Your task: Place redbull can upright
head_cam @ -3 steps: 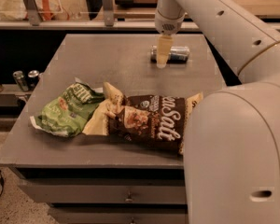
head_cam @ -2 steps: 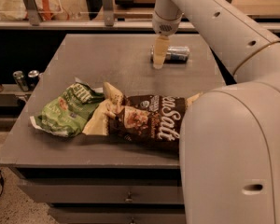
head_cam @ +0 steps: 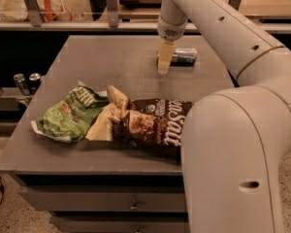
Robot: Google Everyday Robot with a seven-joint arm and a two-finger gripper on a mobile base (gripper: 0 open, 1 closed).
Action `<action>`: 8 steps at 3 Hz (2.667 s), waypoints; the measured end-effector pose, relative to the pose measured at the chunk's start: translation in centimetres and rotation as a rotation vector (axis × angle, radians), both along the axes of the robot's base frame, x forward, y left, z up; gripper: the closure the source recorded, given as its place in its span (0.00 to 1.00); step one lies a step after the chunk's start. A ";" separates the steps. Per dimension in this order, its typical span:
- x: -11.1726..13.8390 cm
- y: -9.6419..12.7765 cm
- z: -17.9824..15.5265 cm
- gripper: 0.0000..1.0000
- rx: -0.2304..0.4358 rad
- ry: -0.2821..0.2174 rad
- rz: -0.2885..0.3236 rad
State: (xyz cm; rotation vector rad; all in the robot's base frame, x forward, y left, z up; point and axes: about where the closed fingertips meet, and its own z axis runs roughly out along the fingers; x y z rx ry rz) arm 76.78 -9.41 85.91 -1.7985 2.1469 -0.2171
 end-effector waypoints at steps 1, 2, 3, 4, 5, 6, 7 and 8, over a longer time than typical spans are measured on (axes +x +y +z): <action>0.0 -0.2 -0.6 0.18 0.004 0.012 -0.007; 0.1 -0.2 -0.7 0.41 0.010 0.017 -0.007; 0.1 -0.2 -0.7 0.64 0.015 0.020 -0.005; 0.1 -0.3 -0.3 0.87 0.021 0.014 -0.003; -0.1 -0.1 2.1 1.00 0.073 -0.028 0.012; -0.6 0.1 5.7 1.00 0.173 -0.090 0.047; -1.0 0.2 8.6 1.00 0.322 -0.137 0.079; -1.4 0.2 10.2 1.00 0.502 -0.158 0.095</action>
Offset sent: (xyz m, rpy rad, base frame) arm 0.0004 -0.0050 0.0008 0.0174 0.0174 -0.0102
